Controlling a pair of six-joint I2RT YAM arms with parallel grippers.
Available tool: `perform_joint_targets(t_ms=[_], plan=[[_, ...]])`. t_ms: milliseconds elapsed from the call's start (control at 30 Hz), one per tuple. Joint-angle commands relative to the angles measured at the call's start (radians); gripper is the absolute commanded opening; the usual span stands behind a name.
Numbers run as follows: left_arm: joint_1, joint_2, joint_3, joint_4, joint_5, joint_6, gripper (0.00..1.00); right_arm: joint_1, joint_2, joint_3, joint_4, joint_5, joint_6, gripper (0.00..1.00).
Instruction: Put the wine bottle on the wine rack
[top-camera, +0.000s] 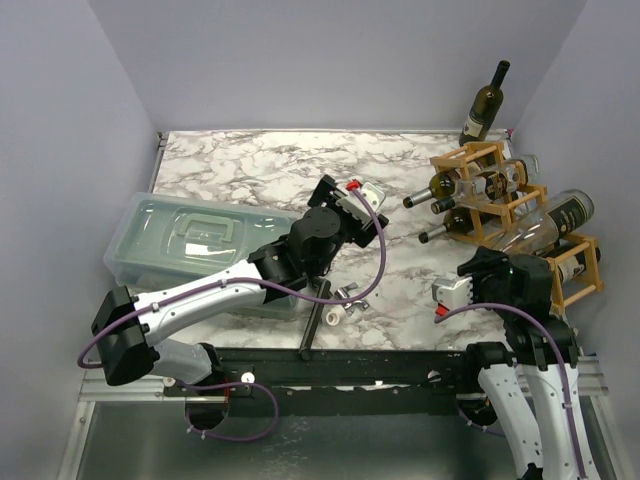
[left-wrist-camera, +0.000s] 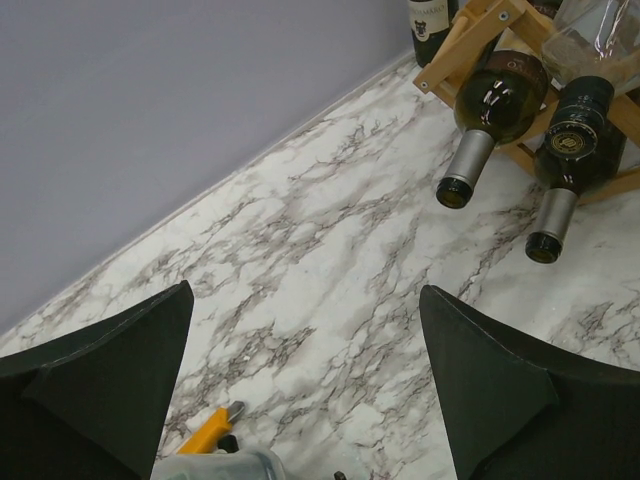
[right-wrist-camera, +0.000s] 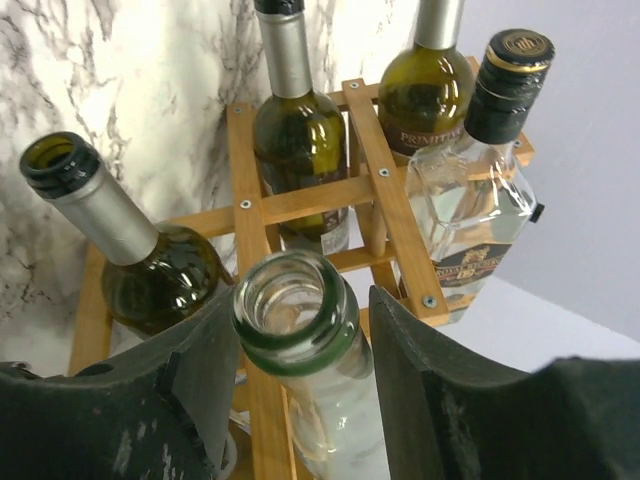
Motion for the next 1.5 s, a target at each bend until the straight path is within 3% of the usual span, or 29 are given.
perform_joint_targets(t_ms=[0,133,167,200,567,800,1067,1200,1300,1467], plan=[[-0.003,0.012,-0.011,0.014,-0.028,0.019,0.96,0.031,-0.015,-0.027,-0.104,-0.014,0.056,0.57],[-0.001,0.029,-0.009,0.014,-0.032,0.027,0.96,0.064,-0.040,-0.024,-0.093,-0.053,0.087,0.81],[0.000,0.032,-0.008,0.014,-0.032,0.029,0.96,0.074,-0.047,-0.026,-0.090,-0.062,0.092,0.96],[0.000,0.036,-0.007,0.015,-0.033,0.030,0.96,0.083,-0.056,-0.028,-0.089,-0.071,0.097,1.00],[0.000,0.091,0.008,-0.005,-0.044,0.039,0.96,0.173,-0.113,-0.030,-0.022,-0.143,0.159,1.00],[0.001,0.111,0.025,-0.014,-0.091,0.021,0.96,0.183,-0.135,0.038,0.097,-0.323,0.295,1.00],[0.000,0.023,-0.003,0.028,-0.142,0.030,0.96,0.184,-0.083,0.171,0.278,-0.439,0.535,1.00],[0.000,-0.021,-0.021,0.051,-0.146,0.045,0.96,0.184,-0.027,0.198,0.433,-0.437,0.720,1.00],[0.000,-0.041,-0.026,0.057,-0.144,0.055,0.97,0.183,0.022,0.188,0.640,-0.419,0.919,1.00],[-0.002,-0.063,-0.029,0.059,-0.137,0.057,0.96,0.183,0.156,0.177,1.022,-0.231,1.346,1.00]])
